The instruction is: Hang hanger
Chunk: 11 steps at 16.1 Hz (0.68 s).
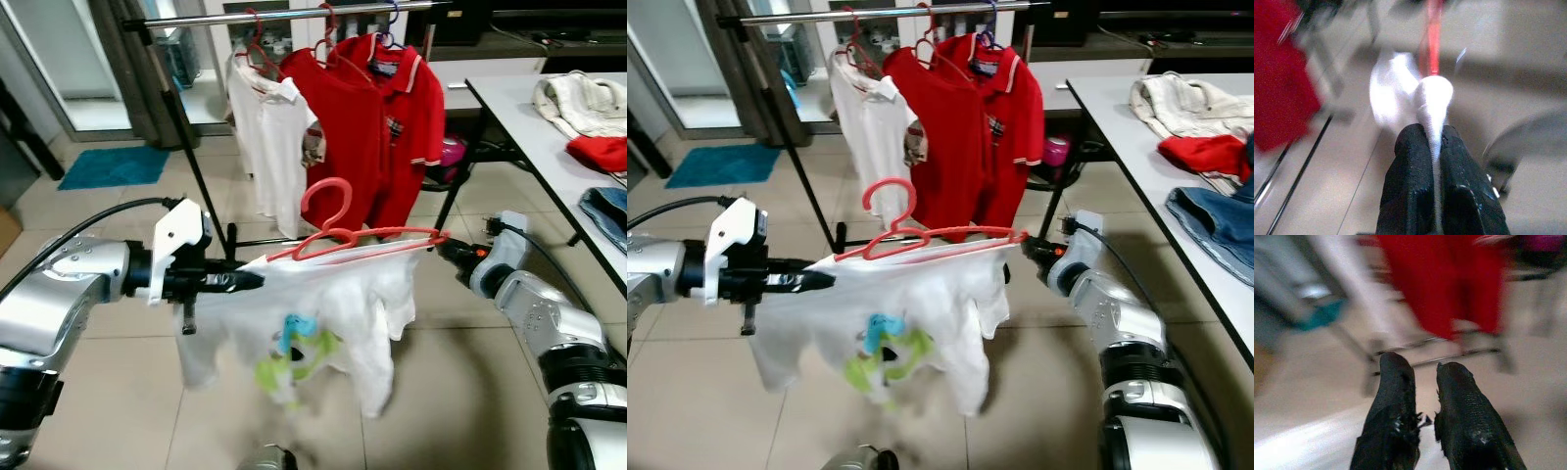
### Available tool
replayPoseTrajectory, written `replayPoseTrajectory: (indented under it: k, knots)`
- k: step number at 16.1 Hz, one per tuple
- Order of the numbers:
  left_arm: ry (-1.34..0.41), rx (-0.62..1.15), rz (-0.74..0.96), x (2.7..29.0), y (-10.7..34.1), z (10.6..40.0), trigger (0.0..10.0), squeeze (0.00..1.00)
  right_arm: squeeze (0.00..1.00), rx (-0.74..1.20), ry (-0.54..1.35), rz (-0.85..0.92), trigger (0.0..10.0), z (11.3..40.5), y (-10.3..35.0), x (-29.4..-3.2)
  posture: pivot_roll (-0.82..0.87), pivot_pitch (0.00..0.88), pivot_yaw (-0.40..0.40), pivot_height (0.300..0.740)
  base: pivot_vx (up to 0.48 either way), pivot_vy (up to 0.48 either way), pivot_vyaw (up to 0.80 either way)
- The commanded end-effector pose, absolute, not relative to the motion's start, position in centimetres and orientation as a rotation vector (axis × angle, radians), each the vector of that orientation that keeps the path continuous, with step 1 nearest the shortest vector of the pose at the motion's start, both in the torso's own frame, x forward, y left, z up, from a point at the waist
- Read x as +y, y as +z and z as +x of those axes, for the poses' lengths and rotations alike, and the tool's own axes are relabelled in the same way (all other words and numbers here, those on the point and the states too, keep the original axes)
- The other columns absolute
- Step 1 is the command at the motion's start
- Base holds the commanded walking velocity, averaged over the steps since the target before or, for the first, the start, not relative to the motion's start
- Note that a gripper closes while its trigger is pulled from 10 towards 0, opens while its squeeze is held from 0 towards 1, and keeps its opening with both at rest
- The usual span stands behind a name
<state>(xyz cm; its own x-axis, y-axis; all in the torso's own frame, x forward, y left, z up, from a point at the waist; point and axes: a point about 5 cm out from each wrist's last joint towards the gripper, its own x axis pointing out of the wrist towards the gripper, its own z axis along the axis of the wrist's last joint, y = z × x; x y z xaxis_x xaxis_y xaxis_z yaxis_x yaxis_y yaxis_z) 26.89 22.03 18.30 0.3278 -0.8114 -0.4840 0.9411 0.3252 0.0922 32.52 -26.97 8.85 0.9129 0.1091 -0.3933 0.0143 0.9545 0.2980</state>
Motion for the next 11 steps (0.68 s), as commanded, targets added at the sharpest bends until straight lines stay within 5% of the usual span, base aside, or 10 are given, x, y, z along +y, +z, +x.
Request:
replayPoseTrajectory:
  k: [1,3,9,10,11]
  knots:
    - [-1.134,0.377,0.436,22.9,18.9,27.1,0.0,0.00,0.00,0.375,-0.003,0.289,0.0,32.7,9.9,-28.2,0.03,0.000,0.090,0.740,0.000,0.000,0.00]
    - [-1.007,0.465,0.584,24.3,17.2,27.4,0.0,0.00,0.00,0.352,0.014,0.242,0.0,33.3,11.0,-28.2,0.03,0.000,0.093,0.740,0.000,0.000,0.00]
    - [-0.993,0.397,0.542,23.4,17.4,27.4,0.0,0.00,0.00,0.331,0.115,0.201,0.0,33.6,11.9,-26.8,0.03,0.000,0.092,0.740,0.000,0.000,0.00]
    - [-0.993,0.385,0.544,23.3,17.4,27.6,0.0,0.00,0.00,0.353,0.138,0.173,9.6,33.4,11.4,-26.3,0.03,0.000,0.091,0.740,0.000,0.000,0.00]
    - [-0.976,0.342,0.531,22.8,17.7,28.3,0.0,0.00,0.00,0.401,0.160,0.157,10.0,32.9,10.0,-25.1,0.02,0.000,0.092,0.740,0.000,0.000,0.00]
